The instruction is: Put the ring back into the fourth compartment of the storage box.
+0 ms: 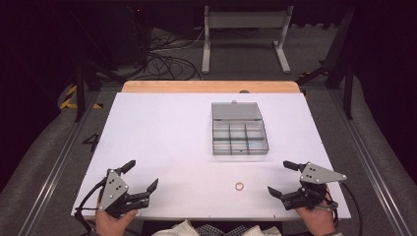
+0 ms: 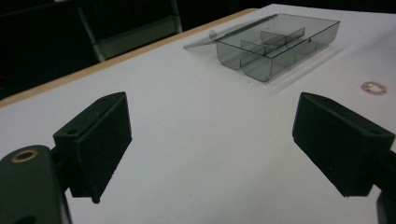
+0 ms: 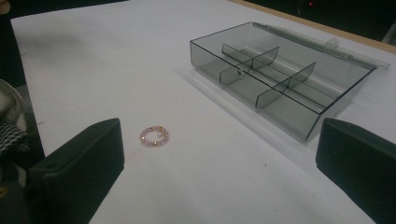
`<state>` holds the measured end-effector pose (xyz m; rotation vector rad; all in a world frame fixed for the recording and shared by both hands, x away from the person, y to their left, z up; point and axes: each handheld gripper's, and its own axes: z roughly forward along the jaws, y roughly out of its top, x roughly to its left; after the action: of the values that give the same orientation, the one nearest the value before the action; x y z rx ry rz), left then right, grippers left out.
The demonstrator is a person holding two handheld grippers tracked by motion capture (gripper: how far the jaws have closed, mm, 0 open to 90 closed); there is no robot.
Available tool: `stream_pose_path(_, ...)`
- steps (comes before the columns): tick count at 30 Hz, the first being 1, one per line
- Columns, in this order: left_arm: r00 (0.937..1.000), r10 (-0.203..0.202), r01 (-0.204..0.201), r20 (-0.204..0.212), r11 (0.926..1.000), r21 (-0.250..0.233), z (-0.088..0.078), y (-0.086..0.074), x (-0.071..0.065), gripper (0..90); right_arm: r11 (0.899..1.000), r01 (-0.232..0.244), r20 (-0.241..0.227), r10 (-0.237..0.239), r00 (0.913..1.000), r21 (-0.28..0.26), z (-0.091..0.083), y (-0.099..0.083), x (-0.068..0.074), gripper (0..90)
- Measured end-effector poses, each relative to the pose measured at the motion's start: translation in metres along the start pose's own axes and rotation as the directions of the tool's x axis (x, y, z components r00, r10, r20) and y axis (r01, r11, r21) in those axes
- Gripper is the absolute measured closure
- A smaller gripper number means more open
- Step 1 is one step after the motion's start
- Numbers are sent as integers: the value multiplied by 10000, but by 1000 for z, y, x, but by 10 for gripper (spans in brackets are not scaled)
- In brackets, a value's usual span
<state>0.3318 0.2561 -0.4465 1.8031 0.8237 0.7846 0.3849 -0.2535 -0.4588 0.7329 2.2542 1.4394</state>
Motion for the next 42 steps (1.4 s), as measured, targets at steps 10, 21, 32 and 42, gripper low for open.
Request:
stream_pose_path(10,9999,-116,117,108,9999,-104,-1,0,1,119,10000,87,-32,-87,10000,41,2,1,1,17)
stream_pose_path(21,10000,26,-26,15,9999,-120,-2,0,1,119,9999,119,-137,-118,9998,90,3,1,1,7)
stream_pose_path(32,10000,2,-1,72,10000,-58,-2,0,1,121,9992,27,-112,-22,9999,411,5,10,-2,10)
stream_pose_path(42,9998,37,-36,177,10000,-51,-2,0,1,121,9984,46,-294,-30,9996,560,15,22,-3,8)
